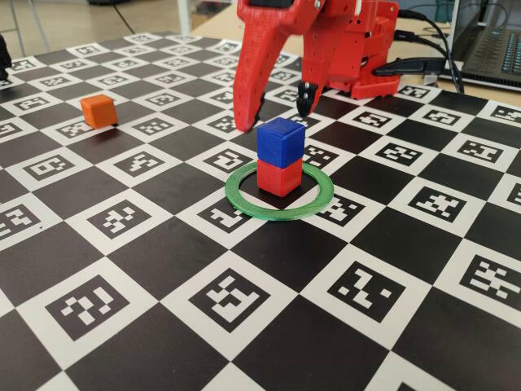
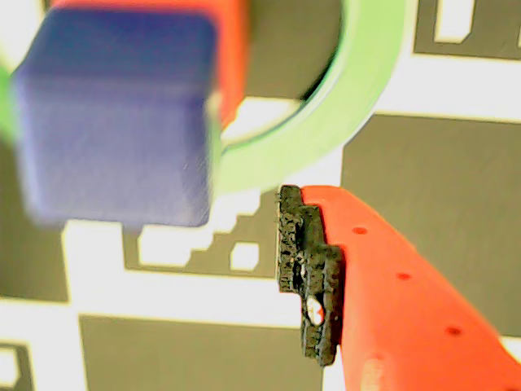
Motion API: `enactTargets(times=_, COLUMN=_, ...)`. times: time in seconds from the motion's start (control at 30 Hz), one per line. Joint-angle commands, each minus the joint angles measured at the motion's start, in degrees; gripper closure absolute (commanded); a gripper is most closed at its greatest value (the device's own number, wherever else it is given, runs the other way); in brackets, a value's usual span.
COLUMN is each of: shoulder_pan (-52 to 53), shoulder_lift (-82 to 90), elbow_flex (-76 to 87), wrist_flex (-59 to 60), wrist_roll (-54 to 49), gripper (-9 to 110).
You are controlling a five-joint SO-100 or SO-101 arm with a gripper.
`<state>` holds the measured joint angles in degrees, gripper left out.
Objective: Grab the red cube then put it in the green circle then put the blue cube on top and finally the orange cube on top
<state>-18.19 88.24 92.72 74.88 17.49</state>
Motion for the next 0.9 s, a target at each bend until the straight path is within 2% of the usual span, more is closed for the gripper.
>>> enactTargets(times=0.0, shoulder_pan=-0.53, shoulder_lift=6.33, elbow_flex=-7.65, wrist_flex=5.27, wrist_roll=-1.05, gripper=56)
enactTargets(times=0.17, shoulder_pan=1.76, shoulder_lift=9.76, elbow_flex=-16.87, wrist_flex=17.31, wrist_roll=-6.77, gripper=52)
enactTargets(times=0.37, shoulder_pan=11.51, shoulder_lift=10.63, elbow_flex=-29.44, wrist_flex=29.97, wrist_roll=-18.90, gripper=53)
enactTargets(times=0.63, shoulder_pan=26.10, shoulder_lift=10.81, elbow_flex=-31.03, wrist_flex=30.06, wrist_roll=-29.18, gripper=55)
enactTargets(times=0.87, shoulder_pan=34.72, shoulder_lift=5.80, elbow_flex=-33.49, wrist_flex=30.06, wrist_roll=-36.12, gripper=55)
